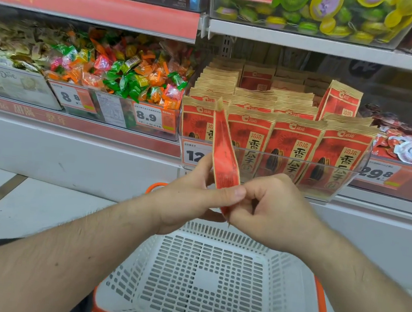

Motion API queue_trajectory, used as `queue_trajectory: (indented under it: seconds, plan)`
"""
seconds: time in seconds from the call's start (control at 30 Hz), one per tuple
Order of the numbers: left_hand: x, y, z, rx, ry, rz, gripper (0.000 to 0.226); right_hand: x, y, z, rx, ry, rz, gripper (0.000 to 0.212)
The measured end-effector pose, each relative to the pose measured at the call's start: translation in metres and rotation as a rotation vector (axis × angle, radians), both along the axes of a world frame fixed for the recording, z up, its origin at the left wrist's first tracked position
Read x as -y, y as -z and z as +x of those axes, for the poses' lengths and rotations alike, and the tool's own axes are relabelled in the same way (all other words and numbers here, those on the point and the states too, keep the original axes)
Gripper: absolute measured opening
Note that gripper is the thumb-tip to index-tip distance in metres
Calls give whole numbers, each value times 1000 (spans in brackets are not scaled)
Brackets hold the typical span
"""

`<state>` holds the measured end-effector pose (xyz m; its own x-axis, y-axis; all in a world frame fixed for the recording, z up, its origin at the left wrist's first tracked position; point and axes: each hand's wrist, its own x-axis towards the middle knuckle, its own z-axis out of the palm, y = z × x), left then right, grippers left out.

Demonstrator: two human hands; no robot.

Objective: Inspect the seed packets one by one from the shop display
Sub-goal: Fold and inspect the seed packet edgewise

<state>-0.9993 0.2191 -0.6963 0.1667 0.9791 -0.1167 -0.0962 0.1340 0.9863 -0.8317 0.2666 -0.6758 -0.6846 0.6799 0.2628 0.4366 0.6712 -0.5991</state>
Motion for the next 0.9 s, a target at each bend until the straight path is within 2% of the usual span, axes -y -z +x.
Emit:
queue_trajectory:
  seconds: [0.1, 0.13, 0.2, 0.3, 0.43, 0.5, 0.57, 0.67, 0.8, 0.9]
  plan:
    - [-1, 3, 6, -11, -35, 0, 96, 5, 3, -6, 38, 73, 33, 25]
    - [-1, 3, 7, 3, -46, -1, 99, 6, 4, -7, 32, 96, 37, 25]
    - [-1, 1, 9, 52, -79, -7, 92, 7, 6, -9, 16, 91, 66, 28]
    - [0, -1, 8, 122, -135, -35, 61, 10, 9, -10, -1, -11, 66, 34]
    - [-2, -1, 1, 214, -94, -145, 72, 2, 10, -6, -158, 93, -79, 43]
    - [-3, 0, -4, 287, -37, -183, 61, -4, 8, -3, -221, 193, -111, 45]
    - [-4, -1, -8, 341, 23, -195, 57, -6, 6, -3, -288, 187, -261, 46]
    - [-4, 1, -12, 388, 128, -210, 66, -10, 2, -3, -401, 171, -539, 51]
    - [-4, 0, -13, 308, 191, -234, 68, -10, -2, -2, -402, 157, -677, 26]
    - [-5, -5, -14, 107, 71, -200, 54, -11, 1, -2, -467, 212, -692, 11]
